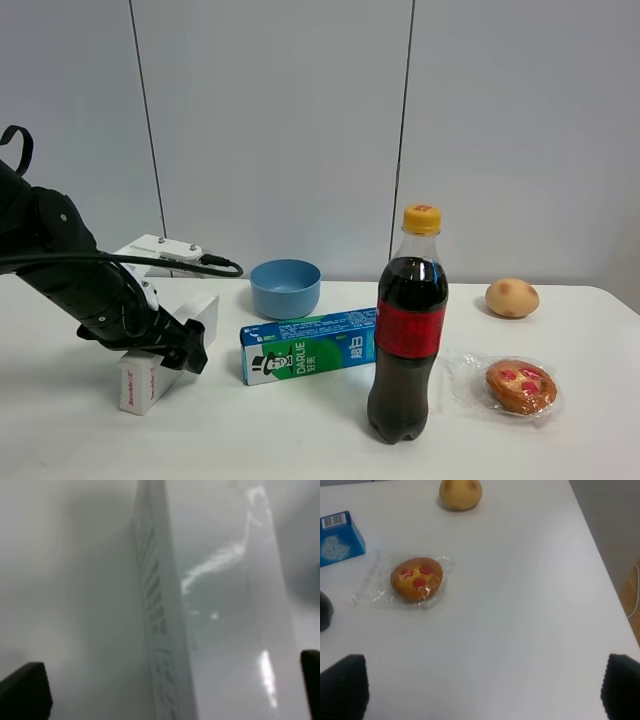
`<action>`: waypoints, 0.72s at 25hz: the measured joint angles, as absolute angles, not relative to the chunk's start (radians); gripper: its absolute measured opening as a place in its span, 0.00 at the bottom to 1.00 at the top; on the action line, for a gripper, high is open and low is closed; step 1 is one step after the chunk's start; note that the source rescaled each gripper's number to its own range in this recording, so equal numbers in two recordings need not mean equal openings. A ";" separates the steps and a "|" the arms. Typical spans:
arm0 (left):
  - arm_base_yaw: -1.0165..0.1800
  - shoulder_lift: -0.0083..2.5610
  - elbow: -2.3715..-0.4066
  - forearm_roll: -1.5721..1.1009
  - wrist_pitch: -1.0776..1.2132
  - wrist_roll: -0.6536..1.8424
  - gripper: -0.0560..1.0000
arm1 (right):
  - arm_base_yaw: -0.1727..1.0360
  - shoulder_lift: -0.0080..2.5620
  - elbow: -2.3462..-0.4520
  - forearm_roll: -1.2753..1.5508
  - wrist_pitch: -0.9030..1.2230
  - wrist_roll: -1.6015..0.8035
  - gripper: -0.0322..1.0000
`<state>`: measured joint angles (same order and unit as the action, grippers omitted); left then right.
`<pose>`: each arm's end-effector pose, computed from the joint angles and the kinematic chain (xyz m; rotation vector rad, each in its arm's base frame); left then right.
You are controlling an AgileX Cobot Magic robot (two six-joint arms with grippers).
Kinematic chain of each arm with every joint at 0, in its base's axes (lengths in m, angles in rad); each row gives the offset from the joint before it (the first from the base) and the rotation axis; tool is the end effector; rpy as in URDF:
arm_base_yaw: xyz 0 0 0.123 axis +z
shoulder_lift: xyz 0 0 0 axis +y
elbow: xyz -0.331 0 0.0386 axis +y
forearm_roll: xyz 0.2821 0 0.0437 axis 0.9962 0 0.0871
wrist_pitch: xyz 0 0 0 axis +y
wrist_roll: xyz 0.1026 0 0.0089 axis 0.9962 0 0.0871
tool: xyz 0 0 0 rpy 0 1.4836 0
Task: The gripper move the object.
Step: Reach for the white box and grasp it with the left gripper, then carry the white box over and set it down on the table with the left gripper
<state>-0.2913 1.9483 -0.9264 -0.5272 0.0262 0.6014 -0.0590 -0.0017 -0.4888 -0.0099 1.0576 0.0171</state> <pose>0.3843 -0.1167 0.1144 0.4654 2.4880 -0.1034 -0.0115 -0.0002 0.2849 0.0784 2.0494 -0.0379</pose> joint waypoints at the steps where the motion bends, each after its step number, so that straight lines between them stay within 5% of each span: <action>1: -0.291 1.948 -0.926 -0.524 0.026 0.601 0.99 | -0.059 -0.002 -0.489 -0.010 1.058 0.017 1.00; 4: -0.291 1.948 -0.926 -0.523 0.016 0.601 0.83 | -0.059 -0.002 -0.489 -0.010 1.058 0.017 1.00; 10: -0.291 1.948 -0.928 -0.522 0.000 0.603 0.07 | -0.059 -0.002 -0.489 -0.010 1.058 0.017 1.00; 18: -0.291 1.927 -0.928 -0.520 0.049 0.602 0.06 | -0.059 -0.002 -0.489 -0.010 1.058 0.017 1.00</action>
